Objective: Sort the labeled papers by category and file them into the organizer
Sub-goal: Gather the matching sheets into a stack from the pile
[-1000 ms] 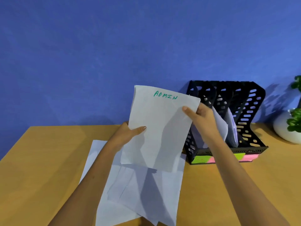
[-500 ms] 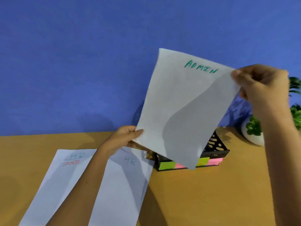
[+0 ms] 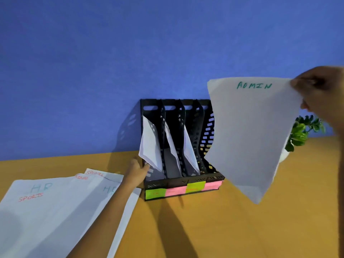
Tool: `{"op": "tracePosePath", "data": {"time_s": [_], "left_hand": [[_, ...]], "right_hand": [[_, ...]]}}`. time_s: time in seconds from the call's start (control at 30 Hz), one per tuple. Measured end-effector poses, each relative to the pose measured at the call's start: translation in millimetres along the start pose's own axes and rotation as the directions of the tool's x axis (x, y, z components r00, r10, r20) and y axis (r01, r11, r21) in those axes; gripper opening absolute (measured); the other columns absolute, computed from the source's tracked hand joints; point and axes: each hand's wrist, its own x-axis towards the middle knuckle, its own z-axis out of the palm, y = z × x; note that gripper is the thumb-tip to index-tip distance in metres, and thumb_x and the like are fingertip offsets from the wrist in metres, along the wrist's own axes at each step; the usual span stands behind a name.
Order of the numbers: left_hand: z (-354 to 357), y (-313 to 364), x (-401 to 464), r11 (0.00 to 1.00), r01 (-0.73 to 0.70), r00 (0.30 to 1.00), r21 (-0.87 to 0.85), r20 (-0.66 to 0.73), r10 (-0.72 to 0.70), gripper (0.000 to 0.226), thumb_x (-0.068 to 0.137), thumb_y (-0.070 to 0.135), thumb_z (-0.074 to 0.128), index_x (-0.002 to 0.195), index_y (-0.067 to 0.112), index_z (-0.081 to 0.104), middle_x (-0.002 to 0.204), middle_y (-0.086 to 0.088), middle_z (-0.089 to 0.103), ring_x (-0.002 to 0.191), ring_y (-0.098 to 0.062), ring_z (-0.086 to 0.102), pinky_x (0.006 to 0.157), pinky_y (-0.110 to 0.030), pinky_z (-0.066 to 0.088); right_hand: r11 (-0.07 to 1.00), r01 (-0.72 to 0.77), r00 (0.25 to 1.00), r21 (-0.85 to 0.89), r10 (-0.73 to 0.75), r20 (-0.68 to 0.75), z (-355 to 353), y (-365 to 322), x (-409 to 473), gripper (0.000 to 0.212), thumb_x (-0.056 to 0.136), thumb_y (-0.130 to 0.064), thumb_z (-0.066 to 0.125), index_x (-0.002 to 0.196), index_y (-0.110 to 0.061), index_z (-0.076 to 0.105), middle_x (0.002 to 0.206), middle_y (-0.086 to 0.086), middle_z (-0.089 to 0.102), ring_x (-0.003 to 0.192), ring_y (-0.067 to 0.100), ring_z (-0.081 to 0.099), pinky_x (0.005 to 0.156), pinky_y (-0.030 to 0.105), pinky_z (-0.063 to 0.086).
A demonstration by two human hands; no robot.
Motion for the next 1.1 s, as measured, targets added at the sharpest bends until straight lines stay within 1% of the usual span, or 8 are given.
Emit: {"op": "tracePosePath", "data": {"time_s": [0.03, 0.07, 0.17, 0.3, 0.5, 0.7, 0.9, 1.1], "left_hand": [[6.5, -0.2, 1.5, 1.000, 0.002, 1.000, 0.022, 0.001, -0.002, 0.021, 0.093, 0.028, 0.056, 0.104, 0.015, 0.043, 0.093, 0.000, 0.060, 0.080, -0.016, 0.061, 0.061, -0.022, 0.049], [13.0, 0.0, 1.4, 0.999, 0.012, 1.000, 0.046, 0.014, -0.012, 0.023, 0.094, 0.029, 0.054, 0.107, 0.013, 0.044, 0.101, -0.004, 0.061, 0.083, -0.020, 0.062, 0.068, -0.030, 0.052], [28.4, -6.1, 3.3, 0.993, 0.075, 0.996, 0.094, 0.036, -0.079, 0.039, 0.095, 0.034, 0.047, 0.121, 0.005, 0.044, 0.119, -0.019, 0.059, 0.106, -0.038, 0.060, 0.090, -0.052, 0.050], [44.0, -10.8, -2.5, 0.986, 0.102, 0.995, 0.132, -0.010, -0.102, 0.041, 0.097, 0.039, 0.040, 0.124, 0.007, 0.040, 0.119, -0.020, 0.057, 0.101, -0.040, 0.058, 0.078, -0.044, 0.046], [48.7, -16.2, -1.0, 0.983, 0.082, 0.994, 0.162, -0.091, -0.067, 0.039, 0.097, 0.044, 0.038, 0.116, 0.011, 0.042, 0.113, -0.017, 0.060, 0.096, -0.037, 0.059, 0.075, -0.044, 0.046], [50.9, -18.8, -0.1, 0.976, 0.075, 0.992, 0.202, -0.115, -0.052, 0.042, 0.096, 0.047, 0.037, 0.120, 0.012, 0.041, 0.112, -0.014, 0.060, 0.096, -0.036, 0.060, 0.073, -0.041, 0.045], [44.5, -15.3, -1.7, 0.982, 0.074, 0.996, 0.171, -0.062, -0.065, 0.041, 0.098, 0.042, 0.034, 0.119, 0.008, 0.042, 0.113, -0.021, 0.058, 0.096, -0.040, 0.058, 0.083, -0.050, 0.047], [14.7, -37.6, -14.0, 0.965, 0.021, 1.000, 0.260, 0.009, -0.024, 0.054, 0.099, 0.049, 0.025, 0.136, 0.012, 0.037, 0.143, -0.013, 0.045, 0.126, -0.035, 0.047, 0.104, -0.049, 0.040]], "right_hand": [[0.998, 0.051, 0.998, -0.021, -0.051, -0.019, 6.9, -4.9, -2.8, 0.017, 0.084, -0.036, 0.052, 0.076, -0.026, 0.063, 0.049, 0.001, 0.060, 0.044, 0.020, 0.059, 0.060, 0.040, 0.055], [0.994, 0.102, 0.994, -0.048, -0.104, -0.036, 15.5, -9.4, -6.4, 0.018, 0.084, -0.029, 0.051, 0.075, -0.019, 0.064, 0.047, 0.002, 0.059, 0.045, 0.022, 0.060, 0.061, 0.036, 0.053], [0.975, 0.178, 0.982, -0.136, -0.185, -0.038, 44.9, -18.3, -14.8, 0.023, 0.084, -0.013, 0.049, 0.077, -0.002, 0.068, 0.058, 0.019, 0.068, 0.056, 0.035, 0.064, 0.059, 0.032, 0.048], [0.971, 0.135, 0.990, -0.195, -0.138, 0.001, 88.8, -9.4, -18.6, 0.025, 0.088, -0.008, 0.046, 0.084, 0.006, 0.066, 0.080, 0.028, 0.069, 0.069, 0.041, 0.060, 0.060, 0.038, 0.040], [0.994, 0.025, 1.000, -0.102, -0.023, 0.015, 148.9, 8.0, -44.3, 0.021, 0.091, -0.004, 0.046, 0.081, 0.007, 0.061, 0.080, 0.025, 0.064, 0.064, 0.033, 0.052, 0.055, 0.035, 0.035], [0.996, -0.060, 0.990, -0.069, 0.069, 0.124, 195.1, 23.3, -86.4, 0.016, 0.090, 0.000, 0.047, 0.084, 0.007, 0.059, 0.081, 0.024, 0.064, 0.068, 0.040, 0.056, 0.059, 0.049, 0.047], [0.992, -0.102, 0.983, -0.077, 0.112, 0.148, 224.5, 31.7, -123.0, 0.013, 0.092, -0.001, 0.048, 0.083, 0.006, 0.055, 0.079, 0.024, 0.059, 0.063, 0.040, 0.052, 0.050, 0.046, 0.042], [0.984, -0.177, 0.984, -0.004, 0.177, 0.029, 238.5, 4.2, -140.4, 0.022, 0.091, -0.010, 0.054, 0.110, 0.003, 0.055, 0.106, 0.024, 0.055, 0.076, 0.041, 0.056, 0.050, 0.037, 0.039]]}}
